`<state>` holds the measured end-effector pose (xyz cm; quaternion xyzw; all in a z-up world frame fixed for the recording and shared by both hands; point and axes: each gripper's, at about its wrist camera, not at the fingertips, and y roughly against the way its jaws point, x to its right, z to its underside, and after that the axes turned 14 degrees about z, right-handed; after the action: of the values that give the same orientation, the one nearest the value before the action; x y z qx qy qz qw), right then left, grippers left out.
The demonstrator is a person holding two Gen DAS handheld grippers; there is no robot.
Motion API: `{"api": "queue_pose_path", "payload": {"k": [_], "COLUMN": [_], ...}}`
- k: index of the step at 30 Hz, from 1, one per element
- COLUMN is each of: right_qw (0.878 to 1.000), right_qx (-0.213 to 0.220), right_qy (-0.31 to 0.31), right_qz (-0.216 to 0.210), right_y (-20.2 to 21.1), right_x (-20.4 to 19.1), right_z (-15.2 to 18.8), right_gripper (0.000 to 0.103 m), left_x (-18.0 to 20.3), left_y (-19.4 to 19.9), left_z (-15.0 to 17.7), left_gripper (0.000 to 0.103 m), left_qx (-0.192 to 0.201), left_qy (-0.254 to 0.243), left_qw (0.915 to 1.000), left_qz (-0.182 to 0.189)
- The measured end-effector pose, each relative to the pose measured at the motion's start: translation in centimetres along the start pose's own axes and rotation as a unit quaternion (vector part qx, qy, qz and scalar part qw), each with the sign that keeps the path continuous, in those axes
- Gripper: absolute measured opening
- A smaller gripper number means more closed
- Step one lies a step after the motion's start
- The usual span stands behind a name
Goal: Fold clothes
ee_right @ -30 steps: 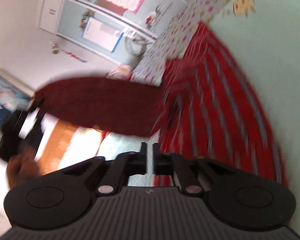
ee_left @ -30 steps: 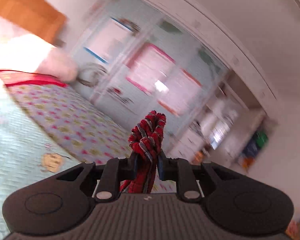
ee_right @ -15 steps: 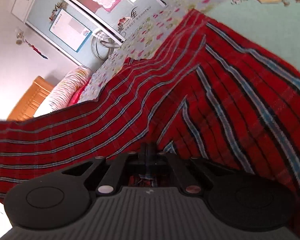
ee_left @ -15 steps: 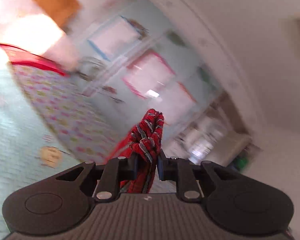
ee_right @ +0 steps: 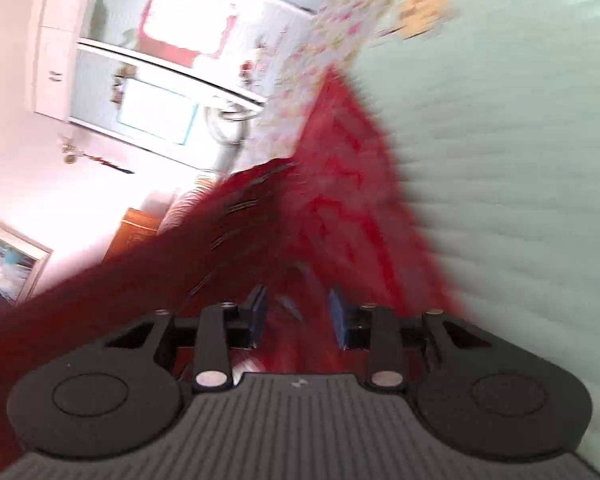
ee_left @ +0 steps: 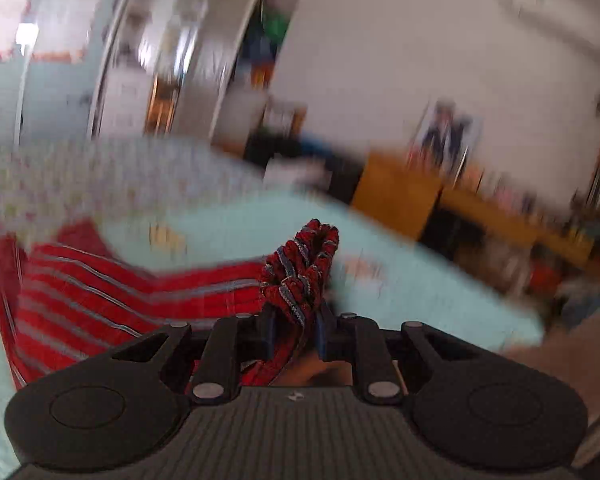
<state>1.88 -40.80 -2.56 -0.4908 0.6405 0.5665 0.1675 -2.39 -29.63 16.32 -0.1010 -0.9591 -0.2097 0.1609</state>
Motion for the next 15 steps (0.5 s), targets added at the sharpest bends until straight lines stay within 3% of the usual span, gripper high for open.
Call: {"api": "queue_pose_path", "payload": {"k": [3, 6, 11, 15], "right_qw": [1.0, 0.998, 0.994, 0.987], "right_qx": [-0.007, -0.011, -0.019, -0.021], "right_qy": [-0.023, -0.06, -0.098, -0.135], "right_qz": [0.011, -0.015, -0.051, -0.082], "right_y": [4.6, 7.4, 8.5, 9.4], "right_x": [3.6, 5.7, 6.6, 6.3], "right_z": [2.1, 4.4, 5.8, 5.8], "right_gripper": [0.04, 0.043, 0.056, 0.059], "left_x": [-0.5, 0.0, 0.7, 1.1], "left_y": [-3.4, -4.9, -4.7, -4.7], "left_z": [2.4, 3.5, 4.0, 4.3], "left_gripper": [0.019, 0.019, 0.019, 0.019], "left_qx": [-0.047, -0.068, -0.053, -0.049], "left_qy": [0.002, -0.015, -0.005, -0.01], "left_qw": [0.9988, 0.9974, 0.9973, 0.997], "left_qz": [-0.011, -0.021, -0.05, -0.06]}}
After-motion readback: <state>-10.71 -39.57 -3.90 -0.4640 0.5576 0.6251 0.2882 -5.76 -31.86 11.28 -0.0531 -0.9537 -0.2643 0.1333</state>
